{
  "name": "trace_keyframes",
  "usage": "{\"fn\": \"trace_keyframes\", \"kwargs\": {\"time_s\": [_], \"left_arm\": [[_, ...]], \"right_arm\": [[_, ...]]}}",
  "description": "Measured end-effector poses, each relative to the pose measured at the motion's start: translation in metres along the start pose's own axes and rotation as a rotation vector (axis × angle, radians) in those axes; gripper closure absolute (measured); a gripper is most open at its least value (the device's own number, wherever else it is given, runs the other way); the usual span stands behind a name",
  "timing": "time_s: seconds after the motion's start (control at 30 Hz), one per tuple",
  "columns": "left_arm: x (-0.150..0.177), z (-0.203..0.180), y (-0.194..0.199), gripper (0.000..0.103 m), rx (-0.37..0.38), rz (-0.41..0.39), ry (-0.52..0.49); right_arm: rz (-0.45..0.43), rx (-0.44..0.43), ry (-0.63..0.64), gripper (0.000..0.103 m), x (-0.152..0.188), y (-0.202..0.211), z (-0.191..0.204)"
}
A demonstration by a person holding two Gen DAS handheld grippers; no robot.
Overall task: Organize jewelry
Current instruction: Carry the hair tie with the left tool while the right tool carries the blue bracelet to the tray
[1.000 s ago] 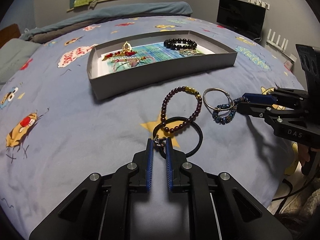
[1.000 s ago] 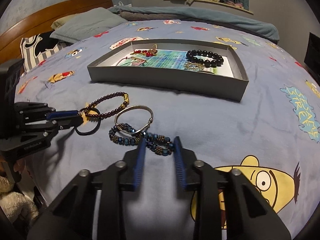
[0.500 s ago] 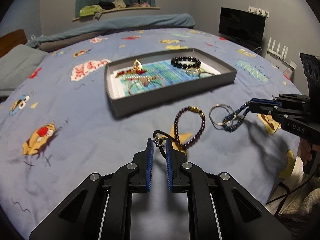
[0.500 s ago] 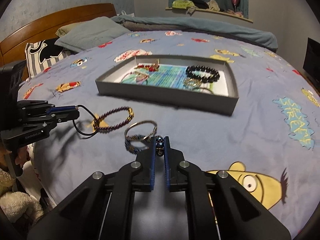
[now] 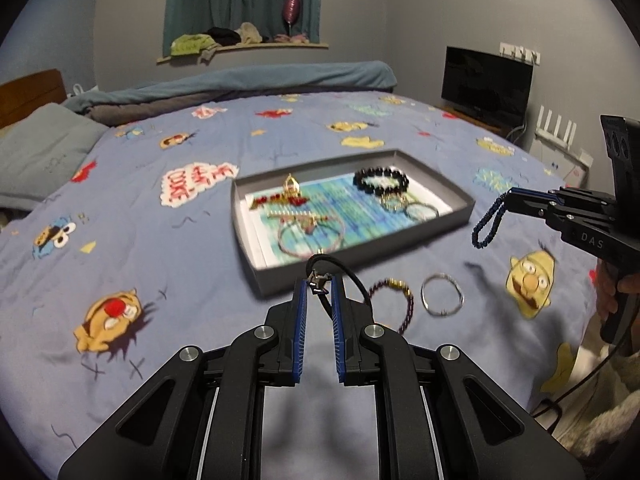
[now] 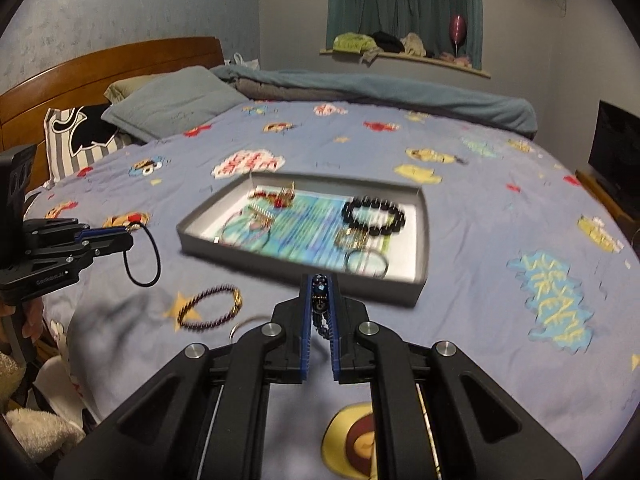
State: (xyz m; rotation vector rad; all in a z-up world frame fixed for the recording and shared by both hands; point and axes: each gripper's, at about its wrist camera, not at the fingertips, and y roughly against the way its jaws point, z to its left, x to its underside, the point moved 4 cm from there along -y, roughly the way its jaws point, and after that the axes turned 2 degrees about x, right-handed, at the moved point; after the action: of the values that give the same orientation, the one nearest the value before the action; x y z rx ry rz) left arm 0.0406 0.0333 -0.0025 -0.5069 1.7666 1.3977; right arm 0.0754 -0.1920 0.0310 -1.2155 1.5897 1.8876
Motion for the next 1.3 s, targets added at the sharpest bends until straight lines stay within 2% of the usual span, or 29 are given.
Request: {"fn": "trace_keyframes", "kwargs": {"time_s": [0.2, 0.47, 0.87, 1.1, 1.3], "left_arm": [[-0.021, 0.007, -0.005, 0.09, -0.01, -0.019, 0.007], [-0.041, 0.023, -0.022, 0.09, -0.027, -0.028, 0.019], [-0.05, 0.028, -0.053, 0.09, -0.01, -0.006, 0.009], [-0.051, 0.031, -0.071, 0.09, 0.001, 0.014, 0.014], [-0.049, 0.034, -0.092, 0.09, -0.01, 0.054, 0.009]], "right_arm": [[-0.048, 0.013, 0.012, 0.096, -0.03, -0.008, -0.005], [-0.045, 0.006, 0.005, 0.096, -0.049, -0.039, -0.007], [0.008, -0.038, -0.017, 0.096, -0.047, -0.083, -0.001], [0.04, -0.081, 0.001, 0.096, -0.041, -0.101, 0.016], [0.114, -0.092, 0.001, 0.096, -0.025, -0.124, 0.017]]}}
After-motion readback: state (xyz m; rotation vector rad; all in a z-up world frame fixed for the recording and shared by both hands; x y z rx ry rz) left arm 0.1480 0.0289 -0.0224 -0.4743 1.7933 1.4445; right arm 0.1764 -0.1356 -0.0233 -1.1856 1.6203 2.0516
